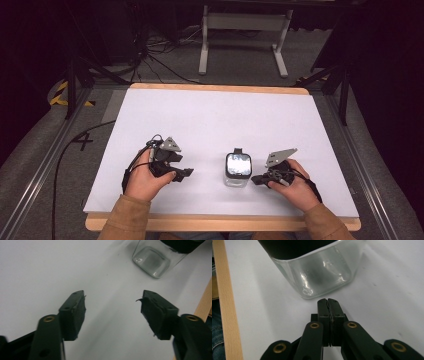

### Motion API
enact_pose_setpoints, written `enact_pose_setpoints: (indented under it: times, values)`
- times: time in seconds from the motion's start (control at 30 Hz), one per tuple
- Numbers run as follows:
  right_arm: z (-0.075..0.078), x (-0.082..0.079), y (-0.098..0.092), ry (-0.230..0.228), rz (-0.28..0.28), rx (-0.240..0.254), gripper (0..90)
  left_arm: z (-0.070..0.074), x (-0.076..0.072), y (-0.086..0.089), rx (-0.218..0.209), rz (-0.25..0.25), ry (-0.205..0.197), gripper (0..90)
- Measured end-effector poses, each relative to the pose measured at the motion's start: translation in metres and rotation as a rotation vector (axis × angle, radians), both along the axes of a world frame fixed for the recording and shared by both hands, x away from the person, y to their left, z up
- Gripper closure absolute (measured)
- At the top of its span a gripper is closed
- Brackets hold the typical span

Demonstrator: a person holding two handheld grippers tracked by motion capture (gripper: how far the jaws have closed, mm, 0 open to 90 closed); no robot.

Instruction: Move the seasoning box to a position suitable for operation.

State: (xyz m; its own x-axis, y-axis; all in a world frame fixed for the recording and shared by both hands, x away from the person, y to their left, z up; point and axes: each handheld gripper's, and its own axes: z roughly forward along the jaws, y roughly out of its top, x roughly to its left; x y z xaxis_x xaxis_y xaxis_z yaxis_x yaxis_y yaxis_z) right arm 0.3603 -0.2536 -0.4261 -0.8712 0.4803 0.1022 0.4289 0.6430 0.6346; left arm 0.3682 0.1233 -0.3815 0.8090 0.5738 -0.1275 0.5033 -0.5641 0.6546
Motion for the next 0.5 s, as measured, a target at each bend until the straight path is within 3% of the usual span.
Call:
enact_pose_setpoints:
  times: [0.03, 0.1, 0.13, 0.17, 0.2, 0.23, 0.27, 0.3, 0.43, 0.5]
  values:
    - [0.0, 0.0, 0.0, 0.0, 0.0, 0.0, 90.0, 0.003, 0.001, -0.003, 0.003, -0.009, -0.003, 43.4]
    - [0.009, -0.003, -0.014, -0.021, -0.03, 0.023, 90.0, 0.011, 0.003, -0.011, 0.011, -0.061, -0.039, 52.9]
    - [0.011, -0.004, -0.018, -0.025, -0.042, 0.031, 90.0, 0.017, 0.006, -0.018, -0.034, -0.104, -0.086, 55.1]
    - [0.014, -0.007, -0.027, -0.033, -0.064, 0.053, 90.0, 0.02, 0.008, -0.021, -0.063, -0.117, -0.086, 55.5]
    - [0.015, -0.008, -0.032, -0.037, -0.075, 0.059, 90.0, 0.025, 0.01, -0.028, -0.101, -0.132, -0.059, 55.6]
    - [0.016, -0.011, -0.038, -0.034, -0.096, 0.068, 90.0, 0.028, 0.012, -0.031, -0.102, -0.148, -0.057, 56.4]
    - [0.016, -0.011, -0.038, -0.034, -0.096, 0.068, 90.0, 0.028, 0.012, -0.031, -0.102, -0.148, -0.057, 56.4]
    - [0.015, -0.012, -0.042, -0.038, -0.107, 0.07, 90.0, 0.033, 0.015, -0.039, -0.073, -0.161, -0.062, 56.4]
    - [0.014, -0.02, -0.057, -0.033, -0.159, 0.085, 90.0, 0.036, 0.028, -0.053, -0.106, -0.132, 0.005, 59.0]
    - [0.014, -0.023, -0.061, -0.035, -0.173, 0.088, 90.0, 0.037, 0.032, -0.06, -0.086, -0.106, -0.027, 59.2]
